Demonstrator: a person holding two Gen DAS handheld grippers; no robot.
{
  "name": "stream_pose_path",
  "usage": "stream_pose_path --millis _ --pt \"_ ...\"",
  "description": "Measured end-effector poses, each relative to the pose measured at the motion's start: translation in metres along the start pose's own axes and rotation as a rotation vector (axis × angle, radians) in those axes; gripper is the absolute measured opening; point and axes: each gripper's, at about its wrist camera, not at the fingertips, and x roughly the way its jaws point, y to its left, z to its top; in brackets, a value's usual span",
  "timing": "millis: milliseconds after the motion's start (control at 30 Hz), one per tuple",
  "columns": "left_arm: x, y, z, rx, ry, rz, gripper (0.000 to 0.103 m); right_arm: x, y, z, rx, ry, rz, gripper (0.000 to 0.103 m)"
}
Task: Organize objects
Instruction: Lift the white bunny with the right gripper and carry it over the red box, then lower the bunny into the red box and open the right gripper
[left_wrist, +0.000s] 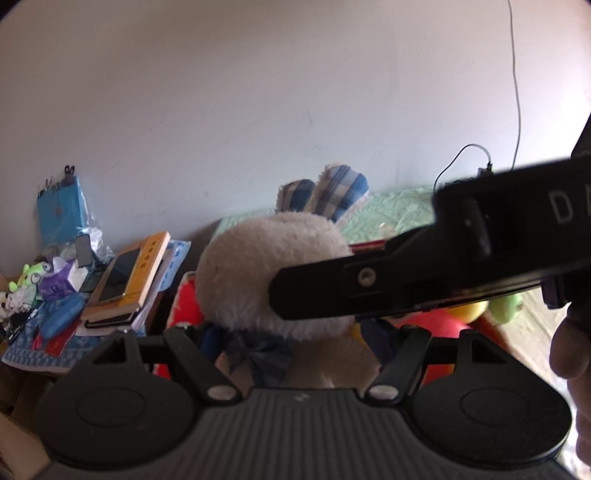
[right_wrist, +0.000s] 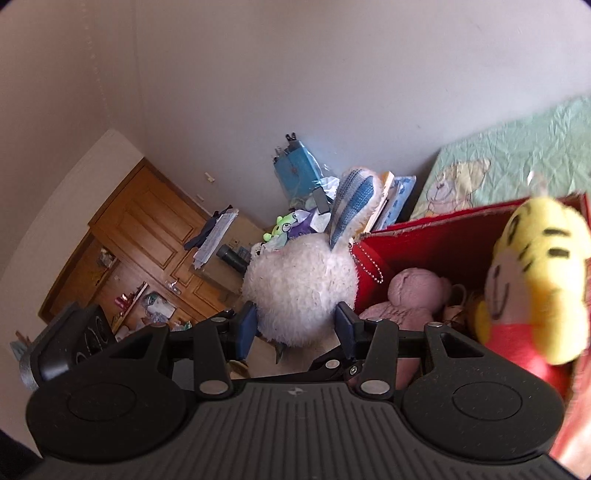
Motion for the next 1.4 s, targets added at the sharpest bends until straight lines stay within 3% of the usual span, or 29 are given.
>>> stream_pose_path --millis 433,867,1033,1400 --pt "0.066 0.056 -0.021 -0.001 0.122 -0.004 0.073 0.075 -0.021 0.005 0.198 0.024 -0.079 0.048" --pt "0.073 0.068 -0.029 0.001 0.157 -0.010 0.080 0.101 -0.039 -0.002 0.270 0.069 -0.158 0.050" --pt "0.069 0.067 -0.026 -0.013 0.165 -0.015 0.080 0.099 -0.040 -0.002 0.281 0.076 -0.163 0.056" --pt "0.059 0.054 -0.015 0.030 0.169 0.010 0.083 0.066 -0.022 0.000 0.225 -0.001 -0.197 0.055"
